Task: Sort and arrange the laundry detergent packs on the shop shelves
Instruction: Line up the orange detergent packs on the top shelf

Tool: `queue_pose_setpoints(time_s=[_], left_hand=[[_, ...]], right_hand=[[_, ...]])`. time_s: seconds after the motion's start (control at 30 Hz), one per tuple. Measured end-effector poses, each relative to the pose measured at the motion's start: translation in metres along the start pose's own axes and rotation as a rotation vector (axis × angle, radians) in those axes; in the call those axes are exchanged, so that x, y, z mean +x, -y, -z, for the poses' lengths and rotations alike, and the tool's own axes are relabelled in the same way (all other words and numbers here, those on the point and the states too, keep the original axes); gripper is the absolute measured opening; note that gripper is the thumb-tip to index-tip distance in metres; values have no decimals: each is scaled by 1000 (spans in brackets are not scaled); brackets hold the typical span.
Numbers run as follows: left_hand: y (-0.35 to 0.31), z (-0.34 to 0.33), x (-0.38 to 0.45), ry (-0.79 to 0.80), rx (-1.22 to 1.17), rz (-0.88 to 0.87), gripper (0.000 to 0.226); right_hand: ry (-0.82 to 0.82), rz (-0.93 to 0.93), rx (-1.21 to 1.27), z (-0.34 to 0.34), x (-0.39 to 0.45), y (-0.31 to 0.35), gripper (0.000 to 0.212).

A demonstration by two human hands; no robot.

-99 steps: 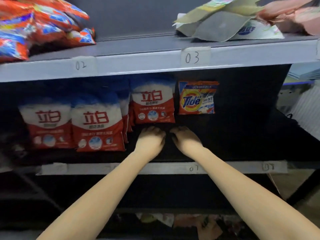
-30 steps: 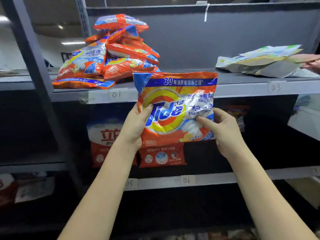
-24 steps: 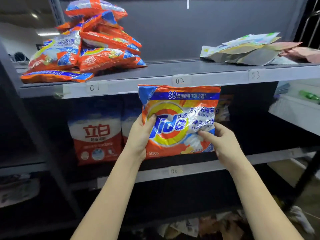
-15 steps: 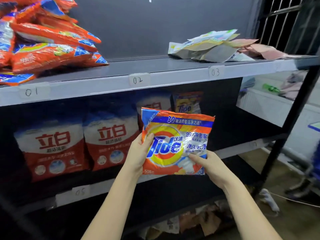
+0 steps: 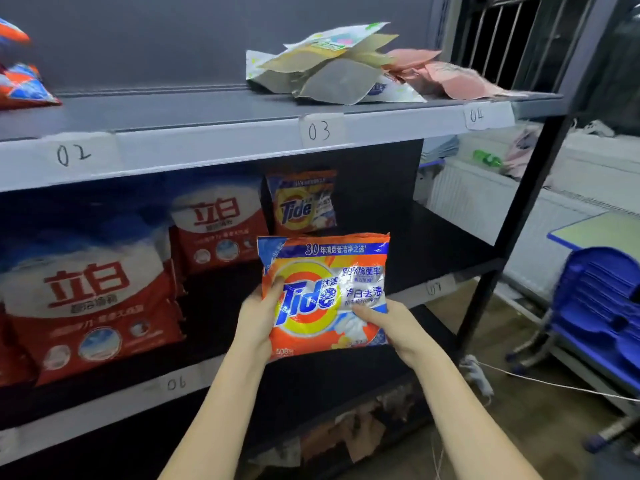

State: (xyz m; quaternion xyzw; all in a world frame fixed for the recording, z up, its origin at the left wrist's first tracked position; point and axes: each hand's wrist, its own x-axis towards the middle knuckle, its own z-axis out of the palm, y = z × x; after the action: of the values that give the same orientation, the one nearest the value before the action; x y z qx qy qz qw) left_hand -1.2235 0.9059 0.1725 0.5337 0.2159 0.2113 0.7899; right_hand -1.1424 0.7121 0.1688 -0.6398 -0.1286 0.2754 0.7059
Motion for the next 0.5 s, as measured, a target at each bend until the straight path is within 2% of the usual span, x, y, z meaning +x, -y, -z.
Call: queue_pose_setpoints(time_s=[0.17,0.27,0.33,0.43,0.5], left_hand=[[18,-21,23,-61,2,72,18],[18,-32,52,-106,103,103,19],[16,-39,70,-102,133,70,15],[15,-45,97,-8,109,11,17],[13,-47,121,-38,101,0,14]], right_hand=[[52,4,-53,30,25,4,26],[46,4,-83,42,48,7,26],[13,9,-127,47,70,12,28],[8,46,-189,53,109,24,29],[35,31,-229,53,137,32,29]])
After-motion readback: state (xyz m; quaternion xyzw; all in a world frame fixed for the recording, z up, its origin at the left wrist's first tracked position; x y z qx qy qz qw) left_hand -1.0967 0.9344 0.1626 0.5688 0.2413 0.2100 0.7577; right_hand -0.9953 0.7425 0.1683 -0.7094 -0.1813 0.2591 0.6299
